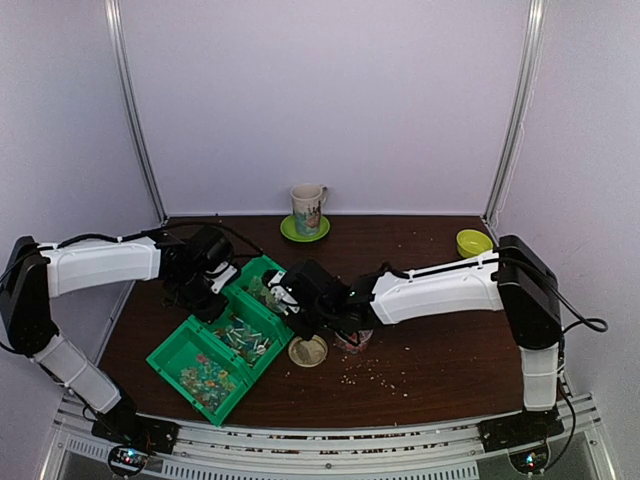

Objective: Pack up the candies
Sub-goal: Scoop the fake candies from the plate.

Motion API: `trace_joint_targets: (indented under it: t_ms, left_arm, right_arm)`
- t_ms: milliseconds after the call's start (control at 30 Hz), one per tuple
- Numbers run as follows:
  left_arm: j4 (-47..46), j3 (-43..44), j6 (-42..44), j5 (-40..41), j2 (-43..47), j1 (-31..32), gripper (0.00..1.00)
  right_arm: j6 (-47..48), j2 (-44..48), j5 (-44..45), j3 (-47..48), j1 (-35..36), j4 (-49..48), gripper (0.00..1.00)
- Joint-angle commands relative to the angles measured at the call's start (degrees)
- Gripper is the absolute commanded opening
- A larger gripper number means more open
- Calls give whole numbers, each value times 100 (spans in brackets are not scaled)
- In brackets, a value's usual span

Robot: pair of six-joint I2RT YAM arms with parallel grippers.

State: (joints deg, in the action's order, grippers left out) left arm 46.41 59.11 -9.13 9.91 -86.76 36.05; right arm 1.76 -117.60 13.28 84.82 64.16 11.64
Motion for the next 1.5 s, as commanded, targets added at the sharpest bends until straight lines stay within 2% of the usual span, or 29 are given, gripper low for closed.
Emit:
trace_joint_targets:
  t_ms: [0, 167, 300, 367, 633, 1000, 1267, 1467]
  left_arm:
    - [-1197, 209, 351, -1606, 683, 279, 0]
    - [-1164, 189, 53, -1476, 706, 280, 0]
    - [-1185, 184, -19, -1459, 698, 281, 0]
    - [-1172, 188, 11, -1457, 674, 280, 0]
    - [-1012, 258, 98, -1422, 689, 279, 0]
    - [-427, 629, -34, -809, 329, 250, 0]
    - [-745, 308, -38, -837, 394, 193, 0]
    - [-824, 277, -179, -837, 306, 48, 0]
  right_arm:
    - [-324, -316, 14, -204, -83, -579, 0]
    - [-1453, -312, 335, 84, -85, -64, 0]
    - [-2103, -302, 390, 23, -80, -99, 0]
    - [-1995, -284, 228, -94, -57, -421, 0]
    - [-1035, -292, -39, -259, -144, -613, 0]
    - [-963, 295, -551, -1933, -400, -2946, 0]
    - [-846, 720, -493, -2564, -420, -3825, 0]
    - [-730, 990, -469, -2842, -422, -3931, 0]
